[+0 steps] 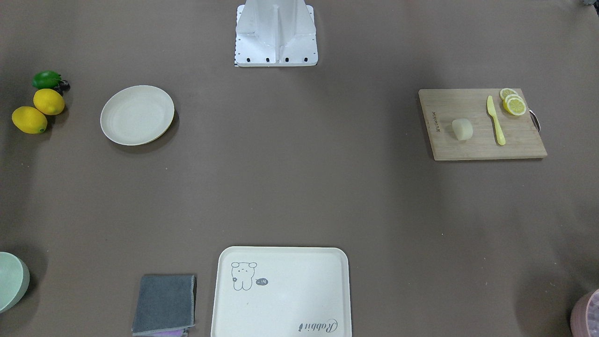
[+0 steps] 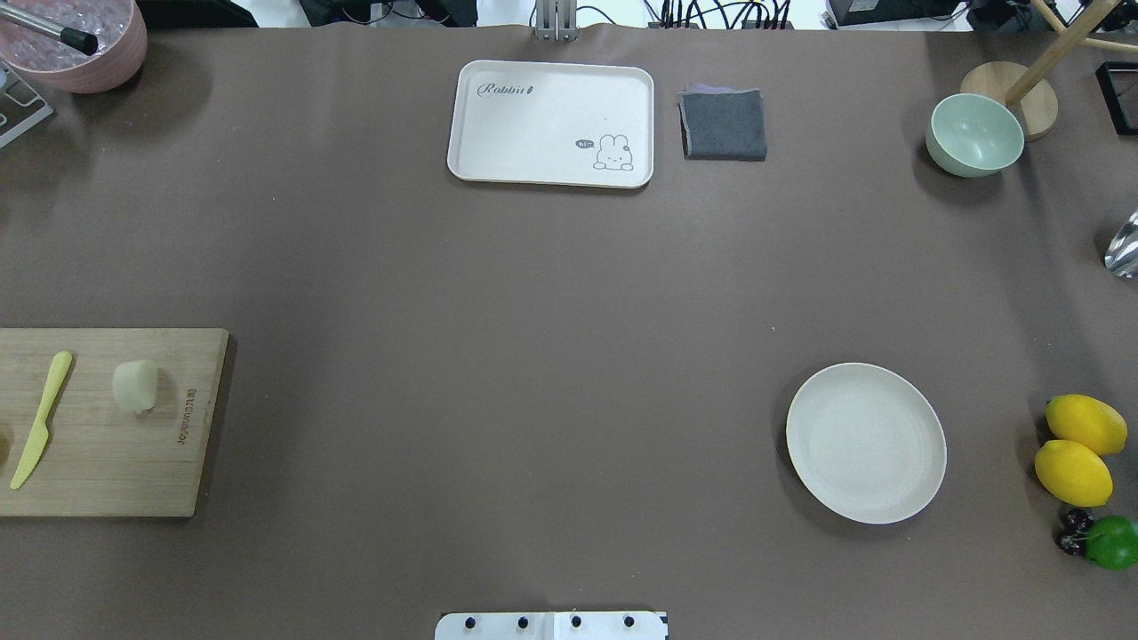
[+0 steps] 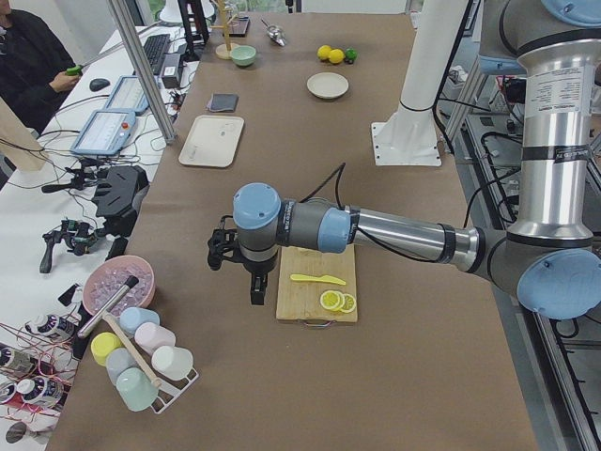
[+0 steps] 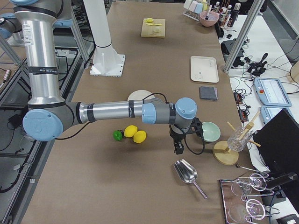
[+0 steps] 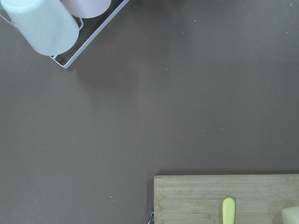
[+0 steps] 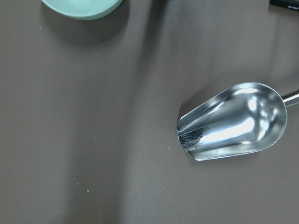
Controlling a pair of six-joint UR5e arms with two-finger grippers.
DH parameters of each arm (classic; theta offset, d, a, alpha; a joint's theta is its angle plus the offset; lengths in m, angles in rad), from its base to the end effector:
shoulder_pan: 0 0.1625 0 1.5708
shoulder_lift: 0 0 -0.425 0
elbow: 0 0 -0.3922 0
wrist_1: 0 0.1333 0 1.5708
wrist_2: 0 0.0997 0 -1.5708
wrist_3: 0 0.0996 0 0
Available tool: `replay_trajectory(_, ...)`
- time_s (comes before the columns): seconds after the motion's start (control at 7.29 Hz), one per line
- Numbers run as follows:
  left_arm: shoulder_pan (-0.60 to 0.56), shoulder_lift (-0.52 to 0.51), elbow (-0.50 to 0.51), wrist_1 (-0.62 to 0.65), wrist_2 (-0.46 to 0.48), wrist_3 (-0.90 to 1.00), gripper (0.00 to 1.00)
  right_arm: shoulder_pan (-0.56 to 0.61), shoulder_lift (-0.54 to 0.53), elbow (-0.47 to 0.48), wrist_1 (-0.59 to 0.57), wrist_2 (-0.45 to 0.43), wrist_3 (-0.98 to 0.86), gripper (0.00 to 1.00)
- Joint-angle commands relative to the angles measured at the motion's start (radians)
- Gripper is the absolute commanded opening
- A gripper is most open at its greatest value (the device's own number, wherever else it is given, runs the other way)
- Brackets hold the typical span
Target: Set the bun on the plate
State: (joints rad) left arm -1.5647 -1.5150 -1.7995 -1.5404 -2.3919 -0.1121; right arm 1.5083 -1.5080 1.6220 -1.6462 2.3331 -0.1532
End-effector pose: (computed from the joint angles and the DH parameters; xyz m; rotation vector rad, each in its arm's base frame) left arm -0.0575 -0.4713 0.5724 0.0857 0.8261 -0.0413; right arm 0.0320 -0.5217 0.6102 0.0714 -0.7614 -0.2198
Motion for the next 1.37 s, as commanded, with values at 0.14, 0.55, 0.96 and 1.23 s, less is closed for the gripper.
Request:
replay_trajectory(0.14,-0.003,0.035,-0.044,-0.001,-0.013,-0.009,0.99,0.000,0.005,0.001,0.000,0.002,0.000,1.00)
replay_trajectory(0.55,0.002,0.041,-0.009,-0.018,-0.013,-0.027,0.99,0.000,0.005,0.010,0.000,0.046,0.003,1.00)
replay_trajectory(0.96,0.169,0.053,-0.040,-0.262,-0.041,-0.366,0.99,-0.064,0.026,0.054,0.002,0.064,0.038,1.00)
replay_trajectory(1.23,0.282,0.093,-0.040,-0.529,0.005,-0.671,0.99,-0.149,0.014,0.177,0.002,0.097,0.322,1.00)
